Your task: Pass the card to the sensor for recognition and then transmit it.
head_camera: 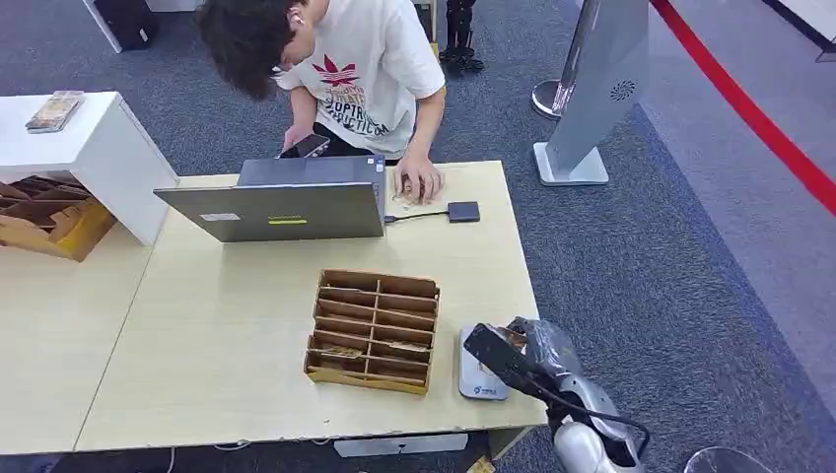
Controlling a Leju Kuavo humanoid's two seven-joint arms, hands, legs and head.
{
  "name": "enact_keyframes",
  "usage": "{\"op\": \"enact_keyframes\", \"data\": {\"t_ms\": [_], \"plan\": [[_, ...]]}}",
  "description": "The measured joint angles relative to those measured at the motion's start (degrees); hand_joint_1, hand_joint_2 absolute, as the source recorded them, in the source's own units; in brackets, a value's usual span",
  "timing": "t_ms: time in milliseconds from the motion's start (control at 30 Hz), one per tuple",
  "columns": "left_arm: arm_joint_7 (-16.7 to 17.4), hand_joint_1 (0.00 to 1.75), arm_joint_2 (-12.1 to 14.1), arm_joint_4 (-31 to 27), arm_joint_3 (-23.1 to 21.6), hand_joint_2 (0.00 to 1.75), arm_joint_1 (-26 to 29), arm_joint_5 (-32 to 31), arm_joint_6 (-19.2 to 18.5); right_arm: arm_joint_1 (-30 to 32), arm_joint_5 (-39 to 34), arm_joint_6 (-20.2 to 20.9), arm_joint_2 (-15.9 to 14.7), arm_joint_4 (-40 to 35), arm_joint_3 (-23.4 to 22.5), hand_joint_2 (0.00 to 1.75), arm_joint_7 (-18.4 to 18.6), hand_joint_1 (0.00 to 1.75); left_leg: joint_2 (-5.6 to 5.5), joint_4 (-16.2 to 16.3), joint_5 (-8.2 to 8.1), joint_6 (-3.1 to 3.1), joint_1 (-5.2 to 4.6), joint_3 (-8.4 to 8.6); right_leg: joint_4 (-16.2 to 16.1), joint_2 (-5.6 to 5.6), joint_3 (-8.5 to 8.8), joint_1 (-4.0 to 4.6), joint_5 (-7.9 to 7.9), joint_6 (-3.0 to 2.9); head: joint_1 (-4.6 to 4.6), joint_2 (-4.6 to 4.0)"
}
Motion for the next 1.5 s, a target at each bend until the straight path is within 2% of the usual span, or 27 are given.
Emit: {"op": "enact_keyframes", "data": {"t_ms": [1500], "plan": [[0.46, 0.00, 0.28, 0.02, -1.88, 0.00, -0.08, 1.51, -0.48, -2.12, -0.09, 0.87, 0.94, 2.86, 0.20, 1.75, 0.09, 1.75, 0.00, 0.00, 0.00, 0.00, 0.00, 0.01, 0.00, 0.00, 0.01, 0.00, 0.00, 0.00, 0.00, 0.00]]}}
